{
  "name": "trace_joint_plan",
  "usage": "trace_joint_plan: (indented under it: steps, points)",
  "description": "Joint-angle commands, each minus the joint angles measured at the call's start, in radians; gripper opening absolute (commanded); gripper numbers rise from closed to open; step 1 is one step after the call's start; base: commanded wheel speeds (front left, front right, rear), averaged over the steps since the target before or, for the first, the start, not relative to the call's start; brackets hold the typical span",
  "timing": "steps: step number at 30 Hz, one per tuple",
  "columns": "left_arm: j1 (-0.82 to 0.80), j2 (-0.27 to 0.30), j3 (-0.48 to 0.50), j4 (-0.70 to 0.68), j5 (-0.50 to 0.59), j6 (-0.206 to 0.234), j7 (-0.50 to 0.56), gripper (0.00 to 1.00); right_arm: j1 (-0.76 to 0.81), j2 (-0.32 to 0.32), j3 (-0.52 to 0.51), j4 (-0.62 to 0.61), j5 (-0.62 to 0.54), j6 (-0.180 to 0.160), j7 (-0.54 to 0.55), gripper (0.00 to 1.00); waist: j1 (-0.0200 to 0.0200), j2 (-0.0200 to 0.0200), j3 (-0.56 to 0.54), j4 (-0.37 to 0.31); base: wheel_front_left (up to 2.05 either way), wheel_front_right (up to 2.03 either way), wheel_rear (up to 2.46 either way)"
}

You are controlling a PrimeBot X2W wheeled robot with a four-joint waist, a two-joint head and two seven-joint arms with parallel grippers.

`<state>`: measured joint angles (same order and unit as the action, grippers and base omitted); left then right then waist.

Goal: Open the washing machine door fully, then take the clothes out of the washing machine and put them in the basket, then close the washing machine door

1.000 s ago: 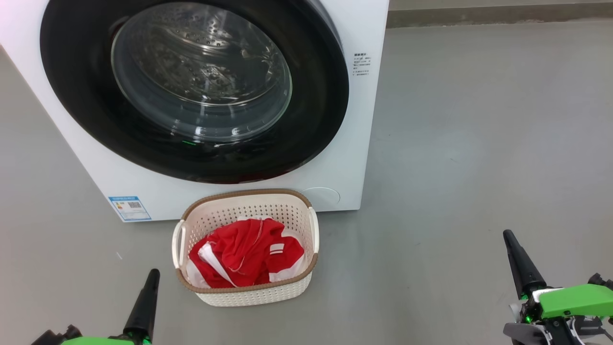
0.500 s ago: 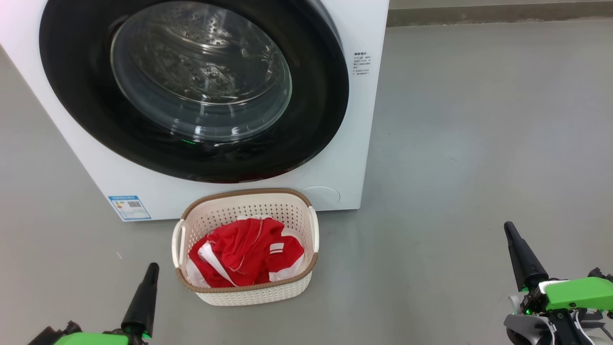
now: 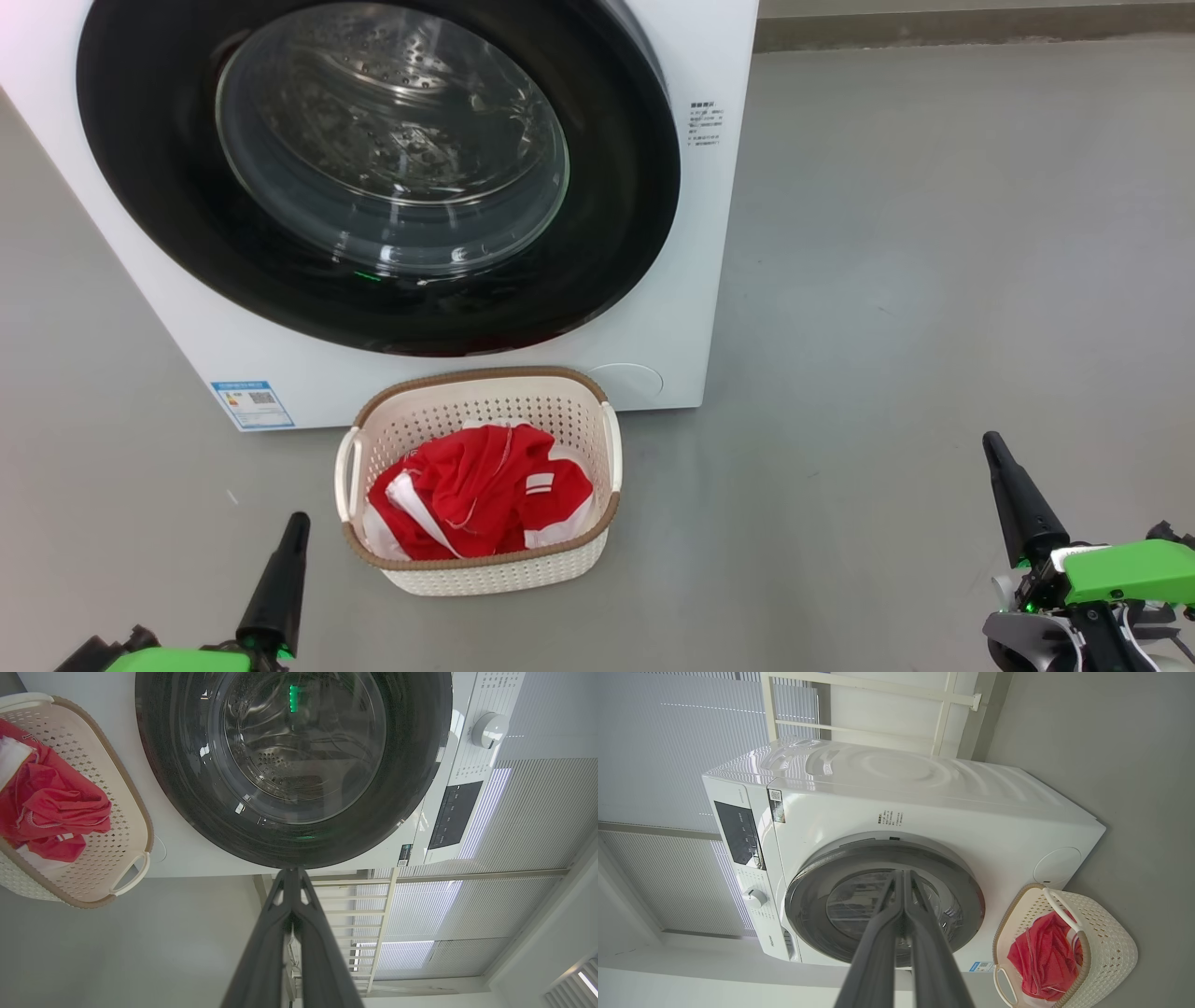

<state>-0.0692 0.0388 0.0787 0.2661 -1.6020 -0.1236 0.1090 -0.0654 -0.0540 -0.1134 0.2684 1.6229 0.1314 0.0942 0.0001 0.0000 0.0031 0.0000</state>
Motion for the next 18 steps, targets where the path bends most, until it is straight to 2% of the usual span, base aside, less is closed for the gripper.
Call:
trace_joint_plan:
  steps: [1, 18]
  points:
    - [-0.039, 0.011, 0.035, -0.021, -0.007, -0.007, 0.004, 0.00, -0.041, -0.010, 0.018, -0.025, 0.001, -0.001, 0.004, 0.00, 0.0000, 0.0000, 0.000, 0.000, 0.00, 0.00, 0.00]
    - [-0.039, 0.011, 0.035, -0.021, -0.007, -0.007, 0.004, 0.00, -0.041, -0.007, 0.014, -0.024, -0.002, -0.001, 0.007, 0.00, 0.0000, 0.0000, 0.000, 0.000, 0.00, 0.00, 0.00]
